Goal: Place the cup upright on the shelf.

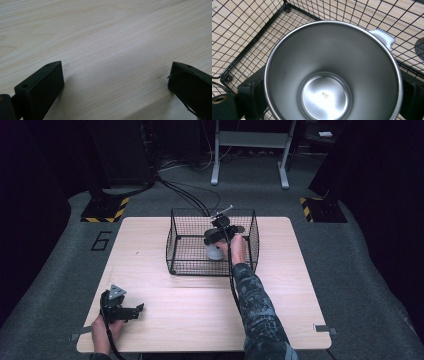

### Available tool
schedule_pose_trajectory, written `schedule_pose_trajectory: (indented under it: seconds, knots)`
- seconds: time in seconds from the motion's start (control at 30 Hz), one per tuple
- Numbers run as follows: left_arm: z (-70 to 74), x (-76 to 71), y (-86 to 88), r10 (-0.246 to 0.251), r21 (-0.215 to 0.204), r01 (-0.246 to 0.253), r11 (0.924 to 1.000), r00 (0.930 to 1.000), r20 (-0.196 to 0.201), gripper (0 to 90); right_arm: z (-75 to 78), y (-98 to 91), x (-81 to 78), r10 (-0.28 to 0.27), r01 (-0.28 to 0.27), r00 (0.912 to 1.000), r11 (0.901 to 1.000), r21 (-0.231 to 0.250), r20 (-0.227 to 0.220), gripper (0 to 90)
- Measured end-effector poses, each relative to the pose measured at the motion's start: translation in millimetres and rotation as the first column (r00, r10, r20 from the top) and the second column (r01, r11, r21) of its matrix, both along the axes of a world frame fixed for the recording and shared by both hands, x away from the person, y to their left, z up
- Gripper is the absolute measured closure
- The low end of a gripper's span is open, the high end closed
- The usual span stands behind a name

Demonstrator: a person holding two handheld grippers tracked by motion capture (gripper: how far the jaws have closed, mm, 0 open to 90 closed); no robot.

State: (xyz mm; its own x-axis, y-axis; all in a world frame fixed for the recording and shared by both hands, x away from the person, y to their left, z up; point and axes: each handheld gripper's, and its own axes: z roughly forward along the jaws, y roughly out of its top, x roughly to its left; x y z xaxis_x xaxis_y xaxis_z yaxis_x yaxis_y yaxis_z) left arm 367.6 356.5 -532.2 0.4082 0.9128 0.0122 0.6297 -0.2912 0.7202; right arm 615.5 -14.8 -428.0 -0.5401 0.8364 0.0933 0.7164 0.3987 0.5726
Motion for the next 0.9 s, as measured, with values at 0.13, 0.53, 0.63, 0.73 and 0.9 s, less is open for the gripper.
schedule_pose_trajectory:
  seconds: [0.13, 0.53, 0.63, 0.73, 0.9]
  knots:
    - [0.2, -0.1, 0.0, 0.001, 0.002, -0.001, 1.0000, 1.0000, -0.001, 0.3, 0.4, -0.8, -0.7, 0.002, -0.002, 0.9999, 1.0000, -0.004, -0.011, 6.1]
    - [0.2, -0.1, 0.0, 0.000, 0.002, 0.000, 1.0000, 1.0000, -0.002, 0.3, -1.2, -7.3, -7.1, 0.030, -0.030, 0.9984, 0.9995, -0.006, -0.048, 3.2]
    - [-0.4, -0.1, -1.0, 0.012, -0.011, -0.011, 0.9999, 0.9999, 0.005, 0.3, 3.5, -7.2, -10.9, 0.032, -0.032, 0.9988, 0.9995, 0.000, -0.038, 0.0]
    - [-0.4, -0.1, -1.0, 0.011, -0.011, -0.011, 0.9999, 0.9999, 0.005, 0.3, 5.1, -5.9, -12.8, 0.032, -0.032, 0.9989, 0.9993, -0.018, -0.033, 0.0]
    - [0.4, -0.1, 0.3, -0.004, 0.007, 0.004, 1.0000, 1.0000, -0.004, 0.3, 10.6, -8.4, -20.5, 0.046, -0.046, 0.9990, 0.9986, -0.026, -0.001, 0.0]
